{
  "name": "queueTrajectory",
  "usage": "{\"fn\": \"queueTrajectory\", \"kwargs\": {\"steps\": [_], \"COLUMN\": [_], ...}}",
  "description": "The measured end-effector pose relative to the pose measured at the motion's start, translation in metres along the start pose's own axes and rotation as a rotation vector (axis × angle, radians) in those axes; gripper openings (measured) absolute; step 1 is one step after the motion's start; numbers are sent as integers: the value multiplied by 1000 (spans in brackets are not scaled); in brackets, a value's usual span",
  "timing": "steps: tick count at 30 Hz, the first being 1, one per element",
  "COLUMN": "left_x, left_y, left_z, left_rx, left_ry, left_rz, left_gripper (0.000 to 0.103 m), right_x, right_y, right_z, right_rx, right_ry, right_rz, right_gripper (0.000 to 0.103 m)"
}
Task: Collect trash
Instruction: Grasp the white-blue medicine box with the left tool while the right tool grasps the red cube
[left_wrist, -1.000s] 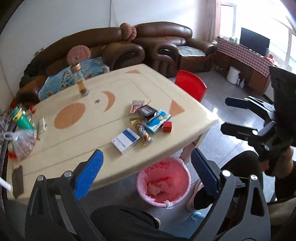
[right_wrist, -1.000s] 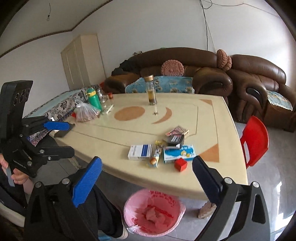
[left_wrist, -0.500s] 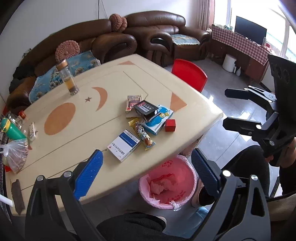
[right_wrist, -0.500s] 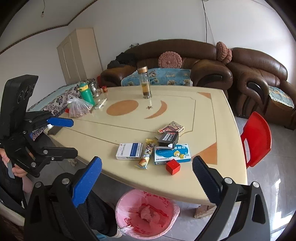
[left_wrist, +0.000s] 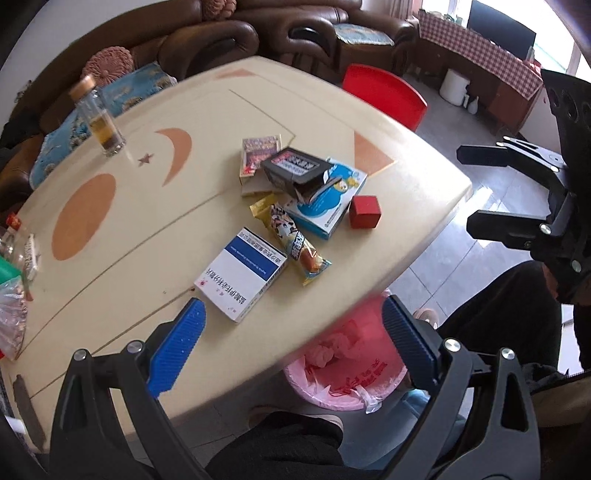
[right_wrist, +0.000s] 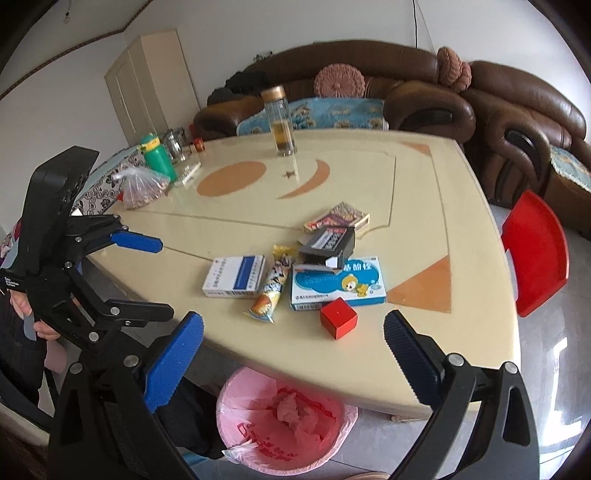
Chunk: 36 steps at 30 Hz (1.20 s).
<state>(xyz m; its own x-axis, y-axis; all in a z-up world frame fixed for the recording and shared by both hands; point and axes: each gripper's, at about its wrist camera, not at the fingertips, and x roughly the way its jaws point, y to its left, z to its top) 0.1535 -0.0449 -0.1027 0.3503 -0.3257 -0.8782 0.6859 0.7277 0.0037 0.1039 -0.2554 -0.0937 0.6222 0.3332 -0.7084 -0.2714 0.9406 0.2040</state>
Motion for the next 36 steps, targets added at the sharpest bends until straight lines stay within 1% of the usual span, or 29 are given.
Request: {"fn": "queueTrajectory", "kwargs": {"steps": [7,10,13,21,26,32,36], "left_x": [44,63,78,101,104,109,121], "left_y": [17,27,32,45,47,48,53], "left_z": [9,11,12,20,25,26,29], "left_rx": [21,14,33,68,115,175,181], "left_ry": [60,92,114,133,111,117,143], "left_rz": [-76,-86,-95,-132,-141,-129,-156], "left_gripper": [94,94,94,94,94,94,94], "right_x": [38,58,72,110,125,137,139], "right_y": [-20,-28,-32,-42,-47,-48,-47], "right_z": [-2,-3,-3,-2,-2,-3,-4], "right_rx": [0,-2,-16,-47,-57,-84,-104], "right_ry": [80,124,153,227,261,285,281], "right_rz": [16,30,37,87,97,103,103], "right_gripper": [96,96,96,96,96,96,96]}}
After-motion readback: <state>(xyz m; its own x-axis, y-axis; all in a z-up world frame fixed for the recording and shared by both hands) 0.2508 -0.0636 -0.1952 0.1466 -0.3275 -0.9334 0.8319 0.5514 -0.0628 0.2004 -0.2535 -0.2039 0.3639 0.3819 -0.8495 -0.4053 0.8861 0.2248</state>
